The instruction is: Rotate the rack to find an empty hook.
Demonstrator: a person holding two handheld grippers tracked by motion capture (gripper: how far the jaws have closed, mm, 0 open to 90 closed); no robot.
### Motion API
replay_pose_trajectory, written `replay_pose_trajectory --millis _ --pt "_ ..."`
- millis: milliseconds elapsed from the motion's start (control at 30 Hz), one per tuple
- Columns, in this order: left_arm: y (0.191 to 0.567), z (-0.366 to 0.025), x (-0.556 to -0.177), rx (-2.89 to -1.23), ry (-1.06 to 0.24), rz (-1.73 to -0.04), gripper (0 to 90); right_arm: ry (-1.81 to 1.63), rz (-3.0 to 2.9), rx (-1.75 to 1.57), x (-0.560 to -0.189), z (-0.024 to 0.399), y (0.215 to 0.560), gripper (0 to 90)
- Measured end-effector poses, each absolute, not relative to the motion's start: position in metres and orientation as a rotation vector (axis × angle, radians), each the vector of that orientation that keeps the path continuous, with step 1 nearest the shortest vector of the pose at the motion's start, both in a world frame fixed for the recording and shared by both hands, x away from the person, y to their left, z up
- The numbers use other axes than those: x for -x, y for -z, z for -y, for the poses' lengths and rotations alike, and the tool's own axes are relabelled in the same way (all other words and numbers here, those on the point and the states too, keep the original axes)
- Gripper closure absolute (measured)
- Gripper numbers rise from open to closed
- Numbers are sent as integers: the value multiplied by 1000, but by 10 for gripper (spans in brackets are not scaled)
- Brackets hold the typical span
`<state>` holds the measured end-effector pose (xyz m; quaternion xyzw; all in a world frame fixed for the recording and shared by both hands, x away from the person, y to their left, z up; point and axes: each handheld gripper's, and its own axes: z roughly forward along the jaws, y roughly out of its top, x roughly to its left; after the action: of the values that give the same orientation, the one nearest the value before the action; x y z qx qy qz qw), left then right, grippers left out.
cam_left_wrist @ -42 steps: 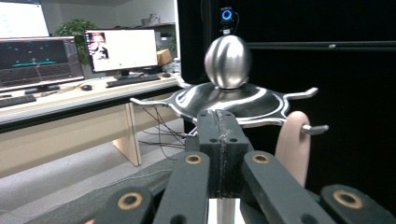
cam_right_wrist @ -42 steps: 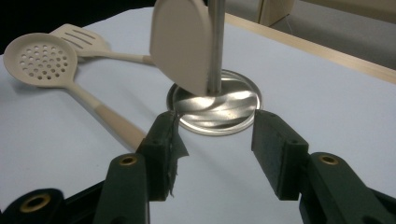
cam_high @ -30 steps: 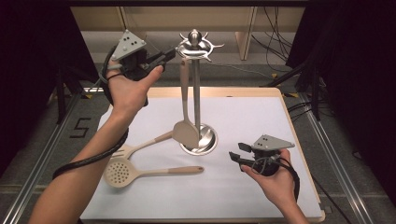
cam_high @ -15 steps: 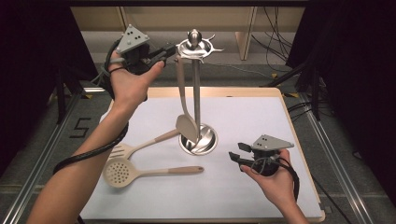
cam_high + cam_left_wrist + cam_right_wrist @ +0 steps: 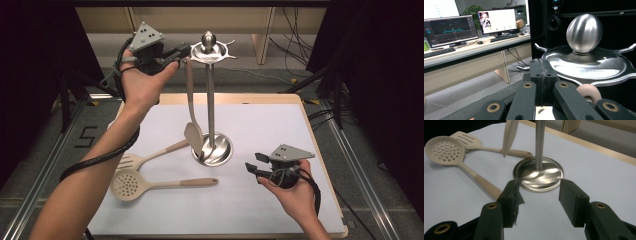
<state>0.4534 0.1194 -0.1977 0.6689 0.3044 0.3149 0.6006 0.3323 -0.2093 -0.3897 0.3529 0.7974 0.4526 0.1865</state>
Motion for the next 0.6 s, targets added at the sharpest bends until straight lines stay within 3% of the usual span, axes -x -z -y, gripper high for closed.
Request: replay_pose_trajectory --millis 100,600 --pt "200 -121 -451 -1546 -713 -700 891 -1270 -2246 -968 -334 211 390 517" --pt "237 -169 -411 -1606 -717 -671 691 -1270 -2233 -1011 -334 216 390 514"
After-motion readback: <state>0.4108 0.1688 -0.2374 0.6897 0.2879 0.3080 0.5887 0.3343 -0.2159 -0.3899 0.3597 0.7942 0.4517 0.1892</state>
